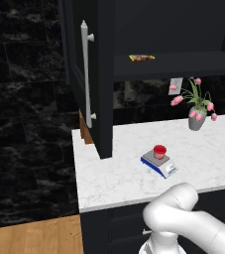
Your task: Pick the jam and place it on the digital scale for weighing, and close the cabinet.
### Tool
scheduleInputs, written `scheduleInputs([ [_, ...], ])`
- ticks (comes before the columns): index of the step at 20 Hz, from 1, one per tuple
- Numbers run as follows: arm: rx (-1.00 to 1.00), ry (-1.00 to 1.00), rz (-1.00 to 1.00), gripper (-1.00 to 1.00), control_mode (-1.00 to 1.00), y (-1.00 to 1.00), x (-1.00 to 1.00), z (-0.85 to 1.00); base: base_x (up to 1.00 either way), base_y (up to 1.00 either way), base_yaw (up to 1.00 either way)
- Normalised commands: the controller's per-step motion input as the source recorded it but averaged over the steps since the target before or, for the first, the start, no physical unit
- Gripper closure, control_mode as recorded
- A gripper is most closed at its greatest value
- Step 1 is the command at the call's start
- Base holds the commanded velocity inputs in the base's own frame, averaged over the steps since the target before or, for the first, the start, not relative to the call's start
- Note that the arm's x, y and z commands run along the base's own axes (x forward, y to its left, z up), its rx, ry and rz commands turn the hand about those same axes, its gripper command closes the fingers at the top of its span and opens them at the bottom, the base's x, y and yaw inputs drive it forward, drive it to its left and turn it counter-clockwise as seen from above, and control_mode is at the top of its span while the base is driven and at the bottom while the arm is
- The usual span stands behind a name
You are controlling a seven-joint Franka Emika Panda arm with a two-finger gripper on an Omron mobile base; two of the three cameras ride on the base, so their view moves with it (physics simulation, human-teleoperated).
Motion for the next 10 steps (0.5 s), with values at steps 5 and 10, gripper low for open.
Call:
scheduleInputs([
  [5, -0.04, 0.32, -0.33, -1.00, -1.00, 0.88, 0.22, 0.05, 0.00, 0.00, 0.00],
  [10, 0.00, 0.22, -0.33, -1.00, -1.00, 0.68, 0.69, 0.09, 0.00, 0.00, 0.00],
])
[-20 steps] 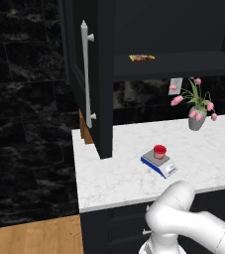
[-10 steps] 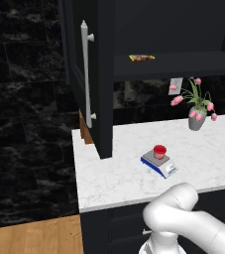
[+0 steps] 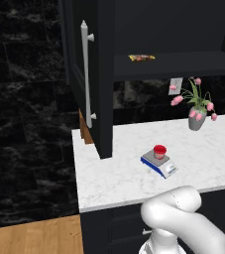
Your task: Pick the jam and place it on the digital scale for weighing, and close the cabinet.
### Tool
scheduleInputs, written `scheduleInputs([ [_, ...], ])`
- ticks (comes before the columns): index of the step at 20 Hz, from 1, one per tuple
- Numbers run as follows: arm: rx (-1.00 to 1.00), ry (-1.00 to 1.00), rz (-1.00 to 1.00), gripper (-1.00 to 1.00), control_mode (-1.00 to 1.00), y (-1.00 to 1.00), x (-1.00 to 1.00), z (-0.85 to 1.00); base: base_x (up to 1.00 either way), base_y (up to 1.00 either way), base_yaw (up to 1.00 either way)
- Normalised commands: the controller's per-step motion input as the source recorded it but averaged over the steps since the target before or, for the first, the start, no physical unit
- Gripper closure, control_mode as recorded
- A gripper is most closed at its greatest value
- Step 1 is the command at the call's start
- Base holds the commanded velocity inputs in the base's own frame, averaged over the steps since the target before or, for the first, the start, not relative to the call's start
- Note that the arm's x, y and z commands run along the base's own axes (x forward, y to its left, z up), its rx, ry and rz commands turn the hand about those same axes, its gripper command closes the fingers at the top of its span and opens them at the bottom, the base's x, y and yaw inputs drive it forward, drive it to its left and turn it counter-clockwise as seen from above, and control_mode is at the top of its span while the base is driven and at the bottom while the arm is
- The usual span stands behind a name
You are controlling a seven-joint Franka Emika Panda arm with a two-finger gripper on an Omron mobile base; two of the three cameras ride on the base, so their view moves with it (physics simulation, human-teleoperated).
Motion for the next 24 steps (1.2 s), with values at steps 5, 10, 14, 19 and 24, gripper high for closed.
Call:
scheduleInputs([
  [5, 0.07, 0.25, -0.15, -1.00, -1.00, 0.11, 1.00, 0.00, 0.00, 0.00, 0.00],
  [10, 0.22, 0.09, -0.03, -1.00, -1.00, 0.00, 1.00, -0.12, 0.00, 0.00, 0.00],
  [14, 0.25, -0.01, 0.00, -1.00, -1.00, 0.00, 1.00, 0.00, 0.00, 0.00, 0.00],
  [19, 0.19, -0.10, 0.02, -1.00, -1.00, 0.00, 0.98, 0.00, 0.00, 0.00, 0.00],
  [24, 0.13, -0.20, 0.04, -1.00, -1.00, 0.00, 0.99, -0.04, 0.00, 0.00, 0.00],
])
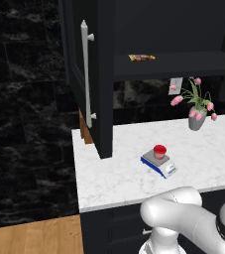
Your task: Pick the jam and place it on the digital scale for weighing, and close the cabinet.
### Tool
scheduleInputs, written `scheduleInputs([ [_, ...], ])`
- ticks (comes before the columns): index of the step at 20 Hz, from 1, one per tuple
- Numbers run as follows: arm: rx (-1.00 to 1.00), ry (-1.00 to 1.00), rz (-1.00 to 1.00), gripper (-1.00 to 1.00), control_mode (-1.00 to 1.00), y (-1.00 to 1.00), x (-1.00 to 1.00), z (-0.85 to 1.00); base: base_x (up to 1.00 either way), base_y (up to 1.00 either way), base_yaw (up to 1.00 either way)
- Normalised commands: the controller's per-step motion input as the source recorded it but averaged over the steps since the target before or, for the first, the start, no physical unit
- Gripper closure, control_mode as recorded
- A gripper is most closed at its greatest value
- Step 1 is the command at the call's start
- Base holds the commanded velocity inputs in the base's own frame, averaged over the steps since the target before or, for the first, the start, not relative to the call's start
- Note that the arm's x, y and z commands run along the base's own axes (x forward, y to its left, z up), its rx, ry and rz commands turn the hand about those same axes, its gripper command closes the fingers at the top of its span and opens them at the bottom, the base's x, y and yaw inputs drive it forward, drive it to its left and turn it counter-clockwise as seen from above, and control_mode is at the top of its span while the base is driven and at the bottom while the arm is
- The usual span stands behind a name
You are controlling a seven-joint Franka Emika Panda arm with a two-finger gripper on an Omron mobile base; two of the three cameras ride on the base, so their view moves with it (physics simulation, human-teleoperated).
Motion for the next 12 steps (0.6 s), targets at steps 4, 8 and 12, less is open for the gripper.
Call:
scheduleInputs([
  [4, 0.04, -0.33, 0.00, -1.00, -1.00, 0.14, 1.00, -0.33, 0.00, 0.00, 0.00],
  [8, 0.12, -0.26, 0.00, -1.00, -1.00, 0.17, 1.00, -0.21, 0.00, 0.00, 0.00],
  [12, 0.13, -0.01, 0.00, -1.00, -1.00, 0.05, 1.00, 0.00, 0.00, 0.00, 0.00],
])
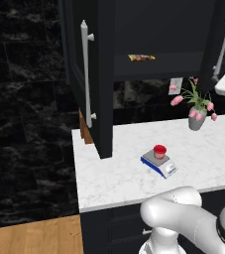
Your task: Pick the jam and place it on the digital scale for weighing, and close the cabinet.
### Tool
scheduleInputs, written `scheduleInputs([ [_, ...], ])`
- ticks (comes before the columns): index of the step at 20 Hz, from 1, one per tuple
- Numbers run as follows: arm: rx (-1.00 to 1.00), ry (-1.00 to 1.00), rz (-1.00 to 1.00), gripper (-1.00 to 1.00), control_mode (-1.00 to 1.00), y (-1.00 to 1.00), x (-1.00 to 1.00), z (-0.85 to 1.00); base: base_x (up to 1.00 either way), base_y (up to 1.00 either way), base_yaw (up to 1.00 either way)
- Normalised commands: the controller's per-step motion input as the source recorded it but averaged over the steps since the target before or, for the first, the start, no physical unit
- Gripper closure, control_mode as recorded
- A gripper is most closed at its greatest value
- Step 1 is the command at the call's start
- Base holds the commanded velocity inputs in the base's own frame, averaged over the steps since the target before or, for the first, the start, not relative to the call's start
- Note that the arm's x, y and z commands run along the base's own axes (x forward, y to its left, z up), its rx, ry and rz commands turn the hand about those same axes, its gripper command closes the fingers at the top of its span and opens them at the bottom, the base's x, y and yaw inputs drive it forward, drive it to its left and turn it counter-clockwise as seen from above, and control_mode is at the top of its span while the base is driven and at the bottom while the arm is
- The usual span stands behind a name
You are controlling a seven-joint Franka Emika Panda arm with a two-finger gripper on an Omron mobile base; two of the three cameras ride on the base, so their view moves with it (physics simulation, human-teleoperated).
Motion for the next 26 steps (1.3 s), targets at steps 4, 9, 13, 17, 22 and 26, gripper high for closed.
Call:
scheduleInputs([
  [4, 0.12, 0.02, 0.00, -1.00, -1.00, 0.00, 1.00, 0.00, 0.00, 0.00, 0.00],
  [9, 0.10, 0.04, 0.06, -1.00, -1.00, -0.18, 1.00, -0.04, 0.00, 0.00, 0.00],
  [13, 0.07, 0.00, 0.11, -1.00, -1.00, -0.29, 0.94, -0.09, 0.00, 0.00, 0.00],
  [17, 0.07, 0.00, 0.11, -1.00, -1.00, -0.33, 0.88, -0.15, 0.00, 0.00, 0.00],
  [22, 0.05, 0.00, 0.09, -1.00, -1.00, -0.15, 0.88, -0.23, 0.00, 0.00, 0.00],
  [26, 0.01, -0.12, 0.03, -1.00, -1.00, 0.00, 0.03, -0.55, 0.00, 0.00, 0.00],
])
